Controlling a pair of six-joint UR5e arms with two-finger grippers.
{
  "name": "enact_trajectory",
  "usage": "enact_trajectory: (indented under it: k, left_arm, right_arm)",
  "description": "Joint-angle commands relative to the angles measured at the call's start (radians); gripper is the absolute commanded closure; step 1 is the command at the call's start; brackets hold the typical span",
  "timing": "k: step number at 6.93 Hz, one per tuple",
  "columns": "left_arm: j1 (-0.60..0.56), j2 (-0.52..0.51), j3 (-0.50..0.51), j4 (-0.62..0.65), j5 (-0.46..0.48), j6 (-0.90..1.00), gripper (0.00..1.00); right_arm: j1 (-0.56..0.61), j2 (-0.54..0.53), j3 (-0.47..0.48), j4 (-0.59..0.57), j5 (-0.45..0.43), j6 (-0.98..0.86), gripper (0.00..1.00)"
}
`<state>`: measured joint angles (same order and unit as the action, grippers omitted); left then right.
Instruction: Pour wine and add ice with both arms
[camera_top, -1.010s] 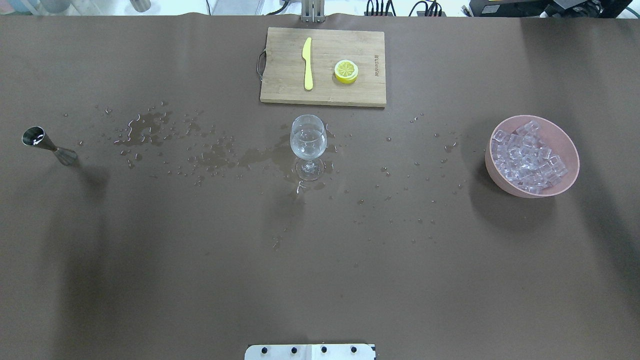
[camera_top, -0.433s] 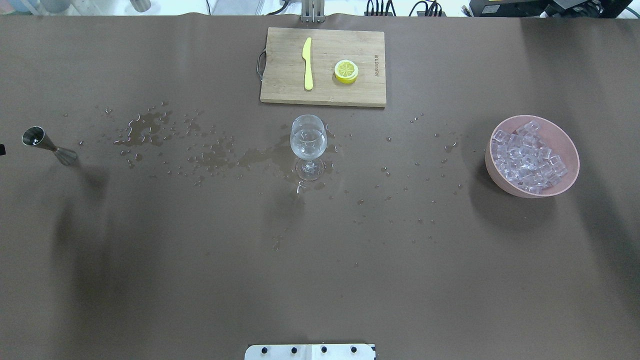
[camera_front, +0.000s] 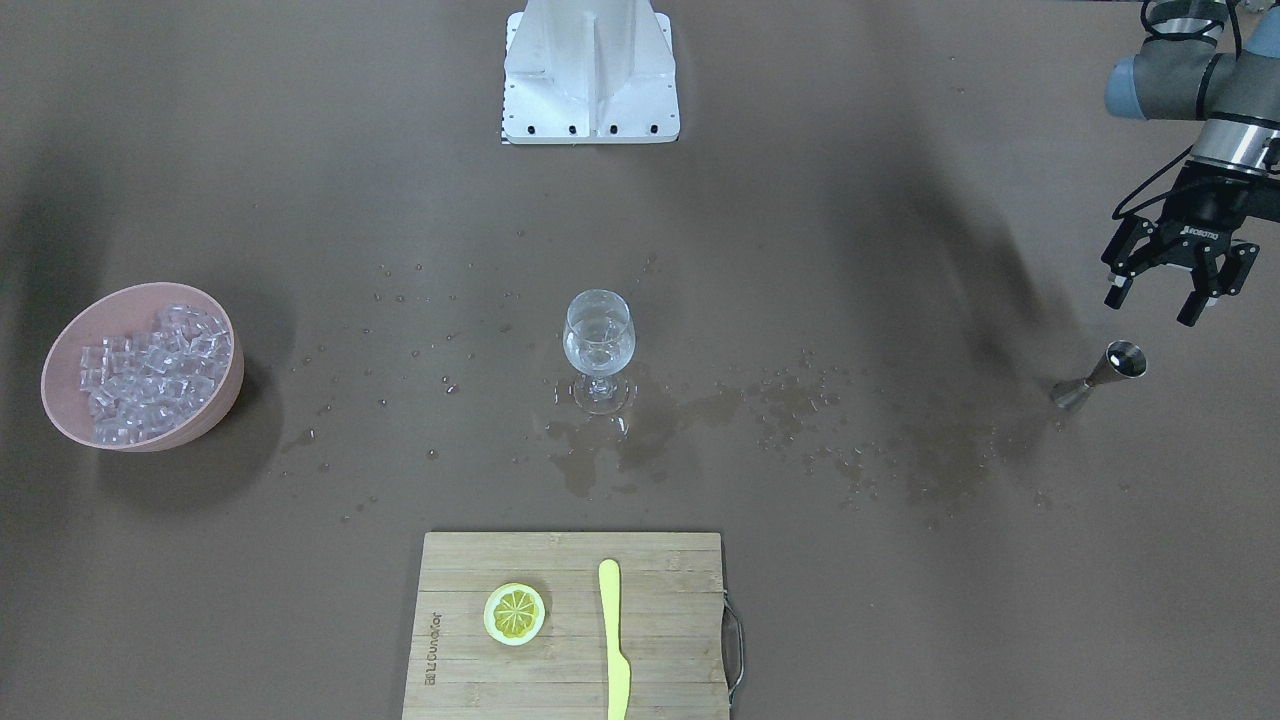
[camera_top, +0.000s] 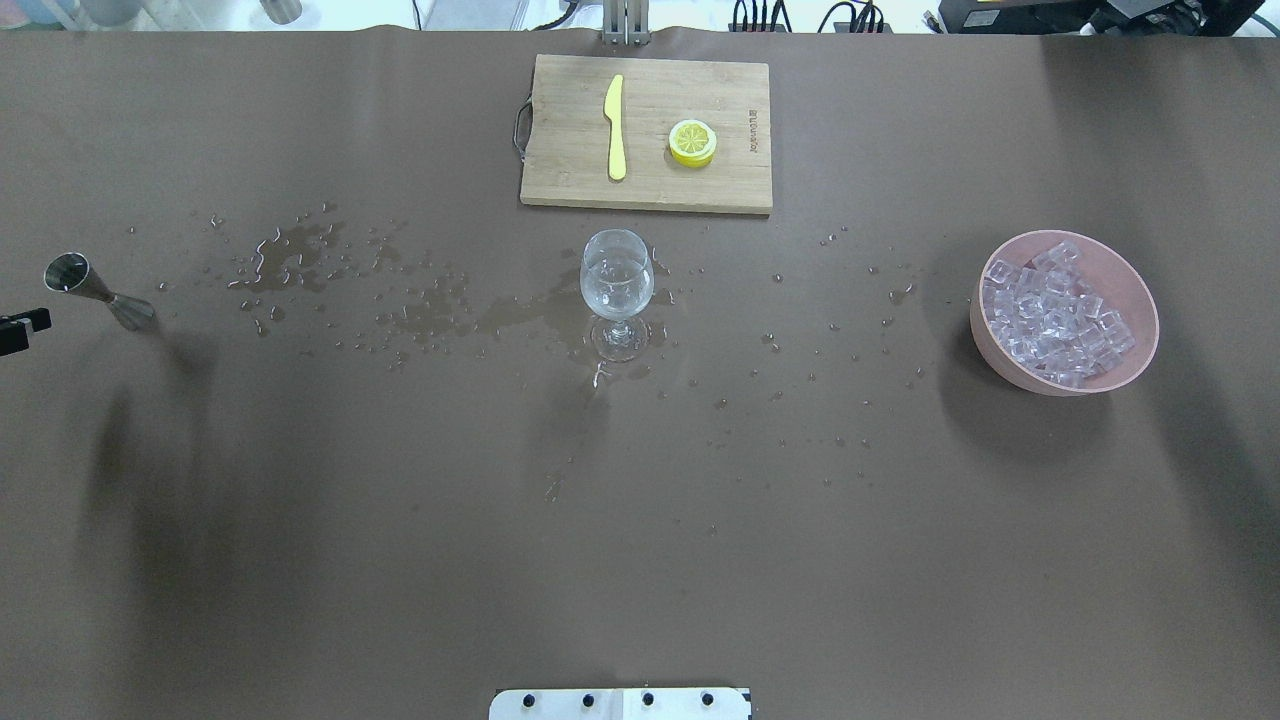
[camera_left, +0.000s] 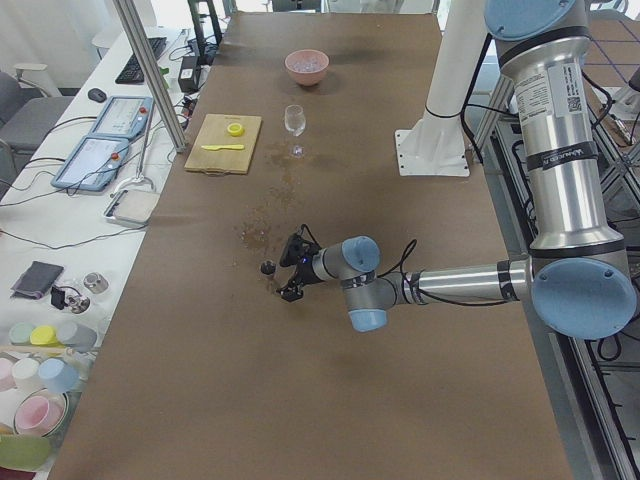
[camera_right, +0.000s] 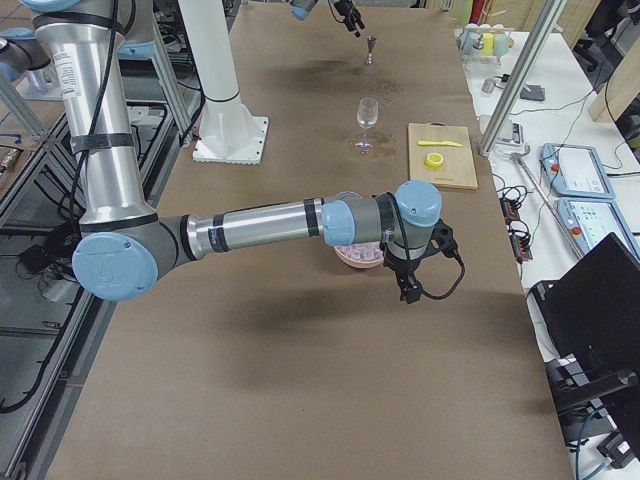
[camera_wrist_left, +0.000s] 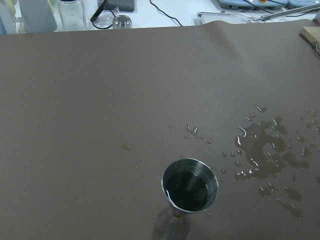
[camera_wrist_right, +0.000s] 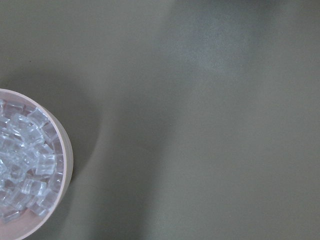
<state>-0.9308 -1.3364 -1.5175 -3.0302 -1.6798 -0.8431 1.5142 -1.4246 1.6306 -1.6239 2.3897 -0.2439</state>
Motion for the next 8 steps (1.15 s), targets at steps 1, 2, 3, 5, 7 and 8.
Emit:
enact_trajectory:
  k: [1,2,3,5,7,8]
  left_arm:
    - [0.018,-0.033,0.072,-0.016,0.091,-0.008,0.03]
    - [0.020,-0.043,0.075,-0.019,0.089,-0.013,0.03]
    - [0.021,-0.043,0.086,-0.041,0.089,-0.016,0.03]
    - [0.043,-0.072,0.111,-0.061,0.113,-0.016,0.03]
    - [0.148,-0.105,0.123,-0.062,0.252,-0.017,0.03]
    - [0.174,-0.133,0.158,-0.062,0.300,-0.014,0.03]
  right_arm:
    - [0.000,0.001,0.009,0.002,0.038,-0.002,0.00]
    - [0.000,-0.002,0.015,0.002,0.040,-0.002,0.00]
    - [0.001,-0.007,0.034,-0.001,0.042,0.000,0.00]
    - [0.001,-0.016,0.054,-0.005,0.046,-0.002,0.00]
    - [-0.002,-0.016,0.055,-0.005,0.048,-0.002,0.00]
    - [-0.002,-0.014,0.055,-0.005,0.048,-0.002,0.00]
